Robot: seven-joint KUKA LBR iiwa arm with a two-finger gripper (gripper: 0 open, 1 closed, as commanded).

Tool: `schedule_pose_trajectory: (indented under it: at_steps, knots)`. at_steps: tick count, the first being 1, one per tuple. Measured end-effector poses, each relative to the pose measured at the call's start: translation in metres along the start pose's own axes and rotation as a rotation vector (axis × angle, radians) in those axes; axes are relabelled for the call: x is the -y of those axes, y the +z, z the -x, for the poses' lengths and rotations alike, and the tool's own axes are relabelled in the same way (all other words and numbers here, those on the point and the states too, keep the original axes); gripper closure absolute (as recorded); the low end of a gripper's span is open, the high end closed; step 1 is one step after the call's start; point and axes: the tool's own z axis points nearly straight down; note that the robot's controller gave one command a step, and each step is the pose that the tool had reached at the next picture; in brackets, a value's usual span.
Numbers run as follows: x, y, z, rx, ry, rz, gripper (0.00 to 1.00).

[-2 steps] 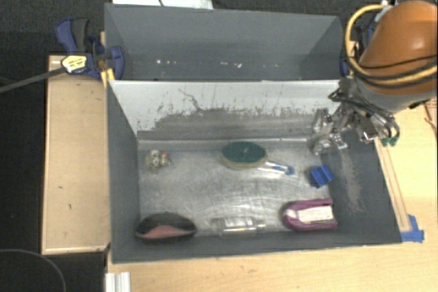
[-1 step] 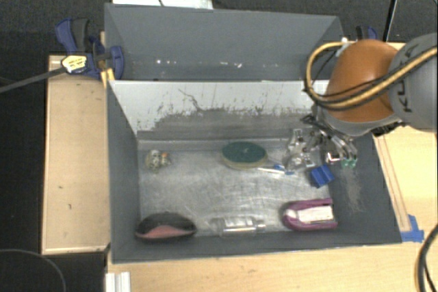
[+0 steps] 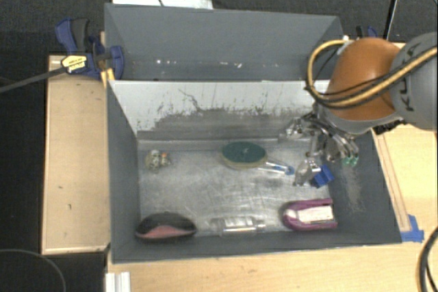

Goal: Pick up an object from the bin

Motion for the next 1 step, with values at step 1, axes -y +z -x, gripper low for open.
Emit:
schedule_pose_trajectory:
  at_steps: [1]
  knots:
    - [-0.0154, 0.0590, 0.0250, 0.003, 0.163, 0.000, 0.00]
